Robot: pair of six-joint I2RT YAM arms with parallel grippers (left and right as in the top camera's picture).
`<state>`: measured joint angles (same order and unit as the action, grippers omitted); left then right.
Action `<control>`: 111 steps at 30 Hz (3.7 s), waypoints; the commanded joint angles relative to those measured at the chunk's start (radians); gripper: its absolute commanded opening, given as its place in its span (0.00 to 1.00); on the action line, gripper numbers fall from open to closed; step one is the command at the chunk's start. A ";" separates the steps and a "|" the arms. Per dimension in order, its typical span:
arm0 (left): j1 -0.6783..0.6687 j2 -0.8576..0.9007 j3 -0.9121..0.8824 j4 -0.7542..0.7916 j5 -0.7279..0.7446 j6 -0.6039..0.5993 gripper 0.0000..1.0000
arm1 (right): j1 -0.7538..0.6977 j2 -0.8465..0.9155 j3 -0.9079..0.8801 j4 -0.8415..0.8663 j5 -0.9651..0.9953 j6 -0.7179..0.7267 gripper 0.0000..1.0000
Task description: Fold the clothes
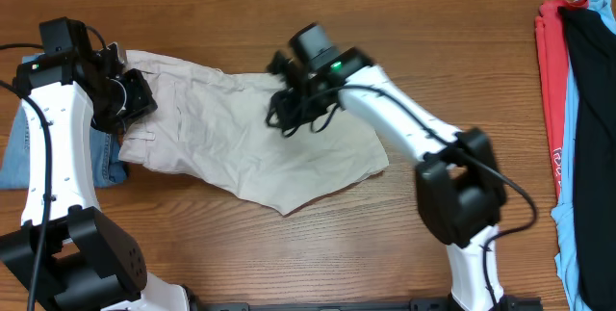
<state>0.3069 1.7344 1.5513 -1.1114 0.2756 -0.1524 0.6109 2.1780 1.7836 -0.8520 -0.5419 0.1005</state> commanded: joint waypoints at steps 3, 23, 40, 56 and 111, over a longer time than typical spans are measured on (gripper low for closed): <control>-0.008 -0.015 0.036 -0.006 0.145 0.019 0.04 | 0.041 0.079 0.000 0.060 -0.055 0.006 0.32; -0.010 -0.123 0.036 0.007 0.303 0.017 0.05 | 0.096 0.204 0.001 0.232 -0.197 0.093 0.33; -0.133 -0.122 0.035 -0.001 0.182 0.014 0.06 | 0.019 0.122 0.093 0.034 -0.027 0.129 0.39; -0.319 -0.109 0.035 0.033 -0.029 -0.135 0.05 | -0.293 -0.040 0.080 -0.447 0.396 0.105 0.42; -0.636 -0.021 0.034 0.132 -0.057 -0.369 0.06 | -0.266 -0.040 -0.391 -0.200 0.384 0.087 0.47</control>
<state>-0.2947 1.7111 1.5585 -0.9943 0.1856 -0.4641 0.3416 2.0895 1.4441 -1.0615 -0.1570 0.1864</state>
